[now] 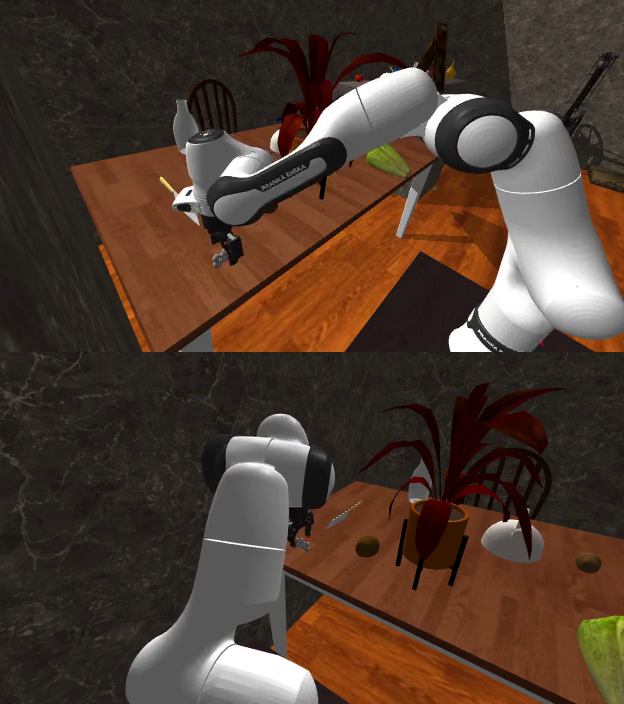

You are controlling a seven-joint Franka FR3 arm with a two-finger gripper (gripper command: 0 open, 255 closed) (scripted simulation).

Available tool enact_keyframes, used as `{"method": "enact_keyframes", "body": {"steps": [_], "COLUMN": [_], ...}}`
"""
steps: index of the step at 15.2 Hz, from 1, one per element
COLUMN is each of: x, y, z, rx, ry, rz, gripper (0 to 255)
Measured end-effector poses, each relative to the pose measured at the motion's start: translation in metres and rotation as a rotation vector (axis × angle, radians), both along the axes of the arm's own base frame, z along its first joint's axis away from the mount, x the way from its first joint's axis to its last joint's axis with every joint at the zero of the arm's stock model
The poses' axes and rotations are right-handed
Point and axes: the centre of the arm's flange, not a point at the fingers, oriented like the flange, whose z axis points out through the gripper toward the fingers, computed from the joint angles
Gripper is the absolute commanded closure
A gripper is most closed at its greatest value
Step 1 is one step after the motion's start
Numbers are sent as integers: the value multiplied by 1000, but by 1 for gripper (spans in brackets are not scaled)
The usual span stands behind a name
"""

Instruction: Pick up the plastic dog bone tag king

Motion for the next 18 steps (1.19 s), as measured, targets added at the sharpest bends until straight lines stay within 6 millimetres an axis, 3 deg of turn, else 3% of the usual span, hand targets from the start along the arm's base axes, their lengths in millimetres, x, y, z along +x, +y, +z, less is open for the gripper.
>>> {"method": "enact_keyframes", "body": {"steps": [2,3,13,18], "x": [0,0,0,0], "y": [0,0,0,0], "z": [-11,-13,-14,6], "rx": [0,0,0,0], "ry": [0,0,0,-1], "rz": [0,0,0,0], "gripper": [0,255,255,255]}}
